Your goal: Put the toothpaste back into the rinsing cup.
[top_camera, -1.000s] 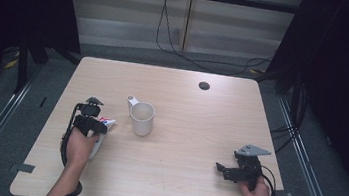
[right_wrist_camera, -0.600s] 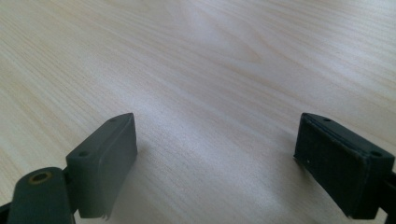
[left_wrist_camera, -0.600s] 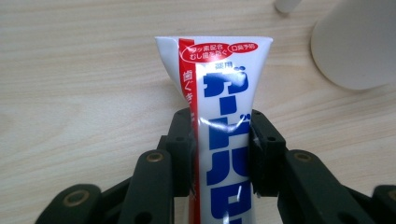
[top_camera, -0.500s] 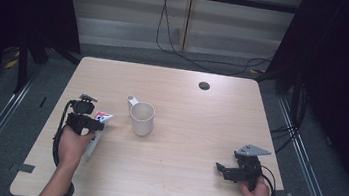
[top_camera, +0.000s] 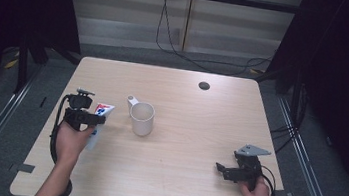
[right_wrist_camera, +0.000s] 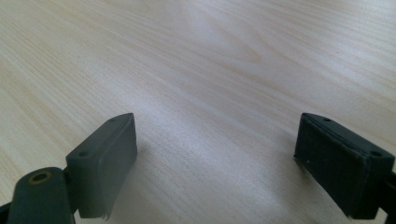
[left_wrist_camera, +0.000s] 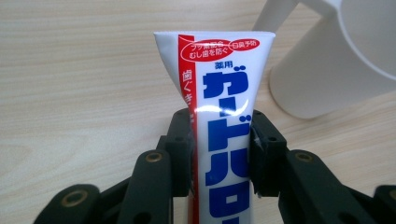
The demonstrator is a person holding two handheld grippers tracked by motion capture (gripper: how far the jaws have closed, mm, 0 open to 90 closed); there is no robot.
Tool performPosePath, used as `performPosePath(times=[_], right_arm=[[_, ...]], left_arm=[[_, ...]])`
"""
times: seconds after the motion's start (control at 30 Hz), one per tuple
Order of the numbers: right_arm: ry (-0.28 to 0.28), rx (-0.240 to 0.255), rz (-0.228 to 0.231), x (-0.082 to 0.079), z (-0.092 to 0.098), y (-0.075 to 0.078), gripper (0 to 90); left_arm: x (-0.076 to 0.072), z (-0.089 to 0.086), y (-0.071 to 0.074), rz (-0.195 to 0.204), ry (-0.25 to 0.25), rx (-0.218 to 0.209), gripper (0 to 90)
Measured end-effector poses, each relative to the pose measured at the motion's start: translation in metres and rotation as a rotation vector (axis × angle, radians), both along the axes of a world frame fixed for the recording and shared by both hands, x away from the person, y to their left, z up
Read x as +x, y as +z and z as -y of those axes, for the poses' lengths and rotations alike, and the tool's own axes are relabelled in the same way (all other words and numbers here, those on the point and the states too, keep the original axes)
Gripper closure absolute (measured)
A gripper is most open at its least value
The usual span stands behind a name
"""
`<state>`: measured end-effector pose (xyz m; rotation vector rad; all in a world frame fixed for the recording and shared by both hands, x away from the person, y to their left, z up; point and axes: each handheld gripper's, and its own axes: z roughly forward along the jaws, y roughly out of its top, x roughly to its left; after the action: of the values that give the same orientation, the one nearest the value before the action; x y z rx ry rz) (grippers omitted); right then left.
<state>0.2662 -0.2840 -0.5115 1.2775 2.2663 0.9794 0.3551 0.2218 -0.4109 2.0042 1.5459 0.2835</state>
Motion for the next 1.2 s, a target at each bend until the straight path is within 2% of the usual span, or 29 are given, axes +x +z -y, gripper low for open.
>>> performPosePath(times=[0.17,0.23,0.43,0.6,0.73,0.9,1.2], right_arm=[[0.000,0.000,0.000,0.000,0.000,0.000,12.4],[0.000,0.000,-0.001,0.000,0.000,0.000,12.4],[0.000,0.000,0.000,0.000,0.000,0.000,12.4],[0.000,0.000,0.000,0.000,0.000,0.000,12.4],[-0.002,0.000,-0.002,0.000,0.000,0.000,12.4],[-0.002,0.000,-0.002,0.000,0.000,0.000,12.4],[-0.002,0.000,-0.003,0.000,0.000,0.000,12.4]], left_arm=[[-0.002,0.002,0.009,0.032,-0.016,-0.014,66.1],[-0.002,0.003,0.013,0.044,-0.022,-0.007,66.1],[-0.001,0.005,0.020,0.058,-0.037,-0.015,66.1],[-0.001,0.007,0.027,0.067,-0.039,-0.039,66.2],[0.000,0.010,0.035,0.089,-0.049,-0.048,66.3],[0.001,0.013,0.040,0.095,-0.054,-0.056,66.3],[0.002,0.014,0.051,0.128,-0.054,-0.075,66.4]])
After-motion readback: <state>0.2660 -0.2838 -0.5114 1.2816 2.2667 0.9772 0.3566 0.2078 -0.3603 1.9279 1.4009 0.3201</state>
